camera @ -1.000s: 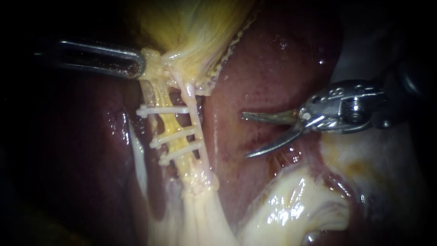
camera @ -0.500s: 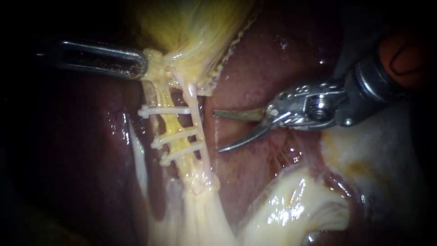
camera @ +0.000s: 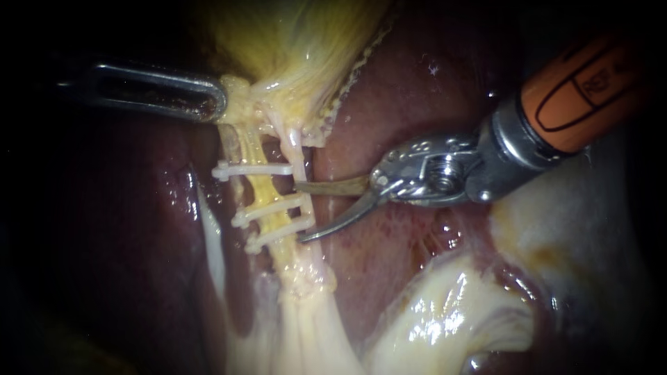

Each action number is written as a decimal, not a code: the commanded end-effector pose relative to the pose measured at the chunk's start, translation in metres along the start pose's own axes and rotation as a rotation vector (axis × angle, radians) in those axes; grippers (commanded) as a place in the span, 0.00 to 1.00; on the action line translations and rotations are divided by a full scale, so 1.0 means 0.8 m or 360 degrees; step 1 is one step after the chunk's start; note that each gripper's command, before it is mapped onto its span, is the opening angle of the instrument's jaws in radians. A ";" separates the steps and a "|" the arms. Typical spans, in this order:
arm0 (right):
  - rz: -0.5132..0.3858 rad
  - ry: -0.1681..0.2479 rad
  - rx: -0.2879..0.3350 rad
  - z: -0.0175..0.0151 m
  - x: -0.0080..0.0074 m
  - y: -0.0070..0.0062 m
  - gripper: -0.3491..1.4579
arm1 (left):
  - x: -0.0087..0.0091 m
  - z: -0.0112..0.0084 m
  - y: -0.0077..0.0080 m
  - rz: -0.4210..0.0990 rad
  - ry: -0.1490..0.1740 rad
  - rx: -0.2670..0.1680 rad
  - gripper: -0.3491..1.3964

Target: Go to the cutting position left tube

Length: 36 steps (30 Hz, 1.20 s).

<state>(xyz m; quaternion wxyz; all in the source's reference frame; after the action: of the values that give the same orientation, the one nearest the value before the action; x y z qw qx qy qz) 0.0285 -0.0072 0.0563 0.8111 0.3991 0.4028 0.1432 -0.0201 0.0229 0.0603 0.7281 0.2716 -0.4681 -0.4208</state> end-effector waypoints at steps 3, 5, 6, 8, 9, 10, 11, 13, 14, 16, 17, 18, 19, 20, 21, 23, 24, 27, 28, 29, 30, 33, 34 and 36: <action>-0.0002 -0.0002 -0.0005 0.0004 -0.0003 0.0008 0.92 | 0.0000 0.0000 0.0000 0.0000 0.0000 0.0000 0.00; -0.0002 -0.0001 -0.0006 0.0004 -0.0003 0.0014 0.92 | 0.0000 0.0000 0.0000 0.0000 0.0000 0.0000 0.00; -0.0001 -0.0001 -0.0007 0.0005 -0.0003 0.0016 0.92 | 0.0000 0.0000 0.0000 0.0000 0.0000 0.0000 0.00; 0.0000 -0.0001 -0.0009 0.0006 -0.0002 0.0022 0.92 | 0.0000 0.0000 0.0000 0.0000 0.0000 0.0000 0.00; 0.0000 0.0000 -0.0010 0.0007 -0.0002 0.0024 0.92 | 0.0000 0.0000 0.0000 0.0000 0.0000 0.0000 0.00; 0.0000 0.0000 -0.0011 0.0009 -0.0001 0.0027 0.92 | 0.0000 0.0000 0.0000 0.0000 0.0000 0.0000 0.00; 0.0000 0.0005 -0.0011 0.0011 -0.0001 0.0029 0.92 | 0.0000 0.0000 0.0000 0.0000 0.0000 0.0000 0.00; 0.0001 0.0007 -0.0019 0.0016 0.0002 0.0033 0.92 | 0.0000 0.0001 0.0000 0.0000 0.0000 -0.0001 0.00; 0.0002 0.0010 -0.0015 0.0018 0.0003 0.0034 0.93 | 0.0000 0.0001 0.0000 0.0000 0.0000 -0.0001 0.00; 0.0001 0.0025 -0.0001 0.0023 0.0006 0.0037 0.93 | 0.0000 0.0002 0.0000 0.0000 -0.0001 -0.0001 0.00; 0.0010 0.0030 0.0011 0.0025 0.0007 0.0038 0.93 | 0.0000 0.0002 0.0000 0.0000 -0.0001 -0.0002 0.00; 0.0008 0.0041 0.0021 0.0027 0.0009 0.0039 0.93 | 0.0000 0.0002 0.0000 0.0000 -0.0001 -0.0002 0.00; 0.0012 0.0053 0.0041 0.0030 0.0011 0.0040 0.93 | 0.0001 0.0002 0.0000 0.0000 -0.0001 -0.0002 0.00; 0.0016 0.0057 0.0054 0.0032 0.0012 0.0040 0.92 | 0.0001 0.0003 0.0000 0.0000 -0.0001 -0.0002 0.00; 0.0018 0.0066 0.0068 0.0034 0.0014 0.0041 0.92 | 0.0001 0.0003 0.0000 0.0000 -0.0001 -0.0002 0.00; 0.0017 0.0078 0.0105 0.0040 0.0017 0.0042 0.92 | 0.0001 0.0003 0.0000 0.0000 -0.0001 -0.0002 0.00; 0.0028 0.0086 0.0120 0.0042 0.0018 0.0043 0.92 | 0.0000 0.0003 -0.0001 0.0000 -0.0001 -0.0003 0.00; 0.0018 0.0111 0.0169 0.0052 0.0020 0.0045 0.91 | 0.0000 0.0003 0.0000 0.0000 -0.0001 -0.0003 0.00; 0.0010 0.0123 0.0185 0.0055 0.0020 0.0046 0.91 | 0.0001 0.0003 0.0000 0.0000 -0.0001 -0.0003 0.00; 0.0007 0.0136 0.0207 0.0060 0.0020 0.0047 0.91 | 0.0001 0.0003 0.0000 0.0000 -0.0001 -0.0003 0.00; 0.0008 0.0147 0.0223 0.0063 0.0020 0.0047 0.90 | 0.0000 0.0003 0.0000 0.0000 -0.0001 -0.0003 0.00; -0.0002 0.0178 0.0274 0.0077 0.0019 0.0049 0.89 | 0.0000 0.0004 -0.0001 0.0000 -0.0001 -0.0003 0.00; -0.0001 0.0192 0.0282 0.0082 0.0017 0.0050 0.89 | 0.0000 0.0004 -0.0001 0.0000 -0.0001 -0.0003 0.00; 0.0007 0.0235 0.0318 0.0095 0.0015 0.0052 0.89 | 0.0000 0.0004 -0.0001 0.0000 -0.0001 -0.0003 0.00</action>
<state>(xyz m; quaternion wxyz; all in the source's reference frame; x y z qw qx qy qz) 0.0356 -0.0081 0.0618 0.7286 0.4712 0.4785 0.1345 -0.0204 0.0228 0.0604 0.7282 0.2707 -0.4680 -0.4211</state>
